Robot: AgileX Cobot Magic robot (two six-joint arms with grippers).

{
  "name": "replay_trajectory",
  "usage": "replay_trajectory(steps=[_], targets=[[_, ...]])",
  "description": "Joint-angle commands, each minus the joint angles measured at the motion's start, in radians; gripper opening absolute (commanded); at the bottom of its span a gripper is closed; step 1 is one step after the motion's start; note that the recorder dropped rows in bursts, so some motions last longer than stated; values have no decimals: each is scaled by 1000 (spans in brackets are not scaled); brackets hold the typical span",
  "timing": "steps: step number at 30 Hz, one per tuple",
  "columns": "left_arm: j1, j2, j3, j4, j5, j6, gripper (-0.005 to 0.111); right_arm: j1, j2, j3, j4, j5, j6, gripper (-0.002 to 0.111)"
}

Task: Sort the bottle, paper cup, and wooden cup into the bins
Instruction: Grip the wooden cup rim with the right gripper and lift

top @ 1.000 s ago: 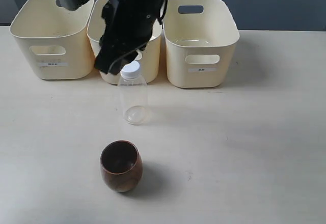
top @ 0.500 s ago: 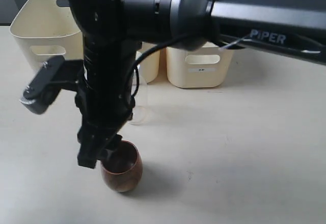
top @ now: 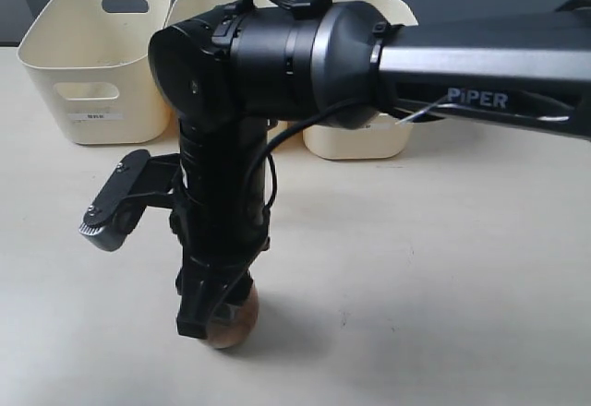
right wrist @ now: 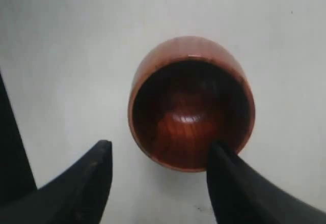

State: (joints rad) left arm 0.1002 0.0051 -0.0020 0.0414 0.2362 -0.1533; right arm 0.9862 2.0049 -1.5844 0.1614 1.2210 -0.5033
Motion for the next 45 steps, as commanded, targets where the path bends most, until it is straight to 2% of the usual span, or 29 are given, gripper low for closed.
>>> replay_trajectory(steps=[1, 16, 27, 29, 31, 33, 34, 45], targets=[[-3, -5, 2, 1, -5, -1, 0, 2, -6, 5, 27, -20, -26, 54], [-3, -5, 2, 1, -5, -1, 0, 2, 3, 5, 111, -96, -96, 54], [-3, -5, 2, 1, -5, -1, 0, 2, 111, 5, 104, -81, -100, 53], [-3, -5, 2, 1, -5, -1, 0, 2, 116, 5, 93, -81, -100, 46], [-3, -5, 2, 1, -5, -1, 0, 2, 116, 5, 79, -78, -100, 29], [-3, -5, 2, 1, -5, -1, 0, 2, 112, 5, 71, -69, -100, 5], [-3, -5, 2, 1, -5, -1, 0, 2, 109, 5, 64, -62, -100, 0], [-3, -5, 2, 1, -5, -1, 0, 2, 0, 3, -23, -25, -100, 0]])
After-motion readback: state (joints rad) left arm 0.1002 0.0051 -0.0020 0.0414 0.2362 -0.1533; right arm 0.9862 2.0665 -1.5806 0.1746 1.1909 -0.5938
